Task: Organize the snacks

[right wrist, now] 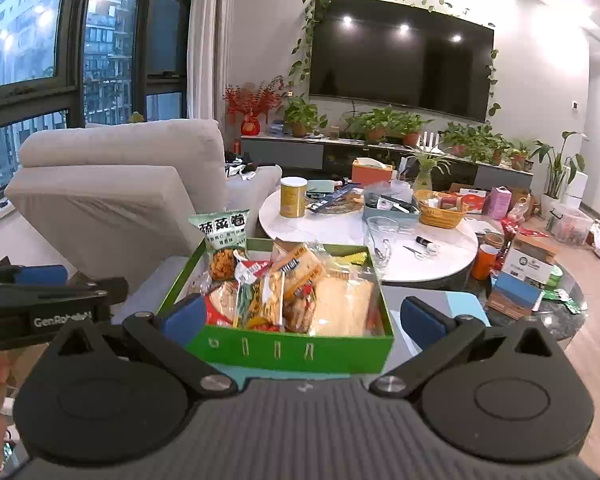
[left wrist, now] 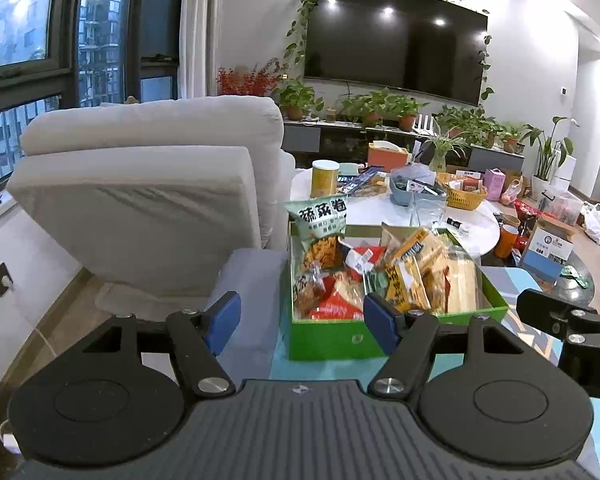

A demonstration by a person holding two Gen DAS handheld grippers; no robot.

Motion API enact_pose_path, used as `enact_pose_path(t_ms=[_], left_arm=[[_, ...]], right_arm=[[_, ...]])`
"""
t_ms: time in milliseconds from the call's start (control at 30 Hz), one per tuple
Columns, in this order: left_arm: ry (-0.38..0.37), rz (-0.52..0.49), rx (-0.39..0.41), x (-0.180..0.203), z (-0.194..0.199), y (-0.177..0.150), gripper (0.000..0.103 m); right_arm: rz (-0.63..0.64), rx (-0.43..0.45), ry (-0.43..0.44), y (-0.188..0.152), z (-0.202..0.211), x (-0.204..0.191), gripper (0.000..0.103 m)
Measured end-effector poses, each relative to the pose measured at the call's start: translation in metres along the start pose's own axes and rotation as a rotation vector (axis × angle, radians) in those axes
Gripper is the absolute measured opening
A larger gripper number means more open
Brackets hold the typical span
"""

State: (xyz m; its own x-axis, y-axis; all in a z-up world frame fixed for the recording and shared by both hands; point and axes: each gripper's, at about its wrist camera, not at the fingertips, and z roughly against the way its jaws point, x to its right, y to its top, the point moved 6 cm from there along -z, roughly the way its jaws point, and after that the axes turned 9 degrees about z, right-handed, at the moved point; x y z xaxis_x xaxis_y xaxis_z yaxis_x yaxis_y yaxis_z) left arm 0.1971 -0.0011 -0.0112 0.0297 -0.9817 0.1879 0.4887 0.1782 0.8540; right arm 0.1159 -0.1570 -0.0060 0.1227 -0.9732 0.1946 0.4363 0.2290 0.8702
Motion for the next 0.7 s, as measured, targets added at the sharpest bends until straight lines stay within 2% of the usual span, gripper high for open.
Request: enact_pose_path(t_ms=[267, 467, 700], left_arm=[[-0.022, 0.038, -0.036, -0.003, 0.025, -0.019, 0.065], [-0.004, 0.019, -0.045, 0.002, 0.035, -0.031, 0.065], [-0.023, 0.023, -0.057, 0.005, 0.042, -0.040, 0.065]], right_arm=[[-0.008, -0.012, -0.029, -0.016, 0.018, 0.002, 0.081], [-0.031, -0.028, -0.042, -0.026, 0.025, 0.004, 0.081], [-0.031, -0.029, -0.057, -0.037, 0.036, 0.002, 0.081]])
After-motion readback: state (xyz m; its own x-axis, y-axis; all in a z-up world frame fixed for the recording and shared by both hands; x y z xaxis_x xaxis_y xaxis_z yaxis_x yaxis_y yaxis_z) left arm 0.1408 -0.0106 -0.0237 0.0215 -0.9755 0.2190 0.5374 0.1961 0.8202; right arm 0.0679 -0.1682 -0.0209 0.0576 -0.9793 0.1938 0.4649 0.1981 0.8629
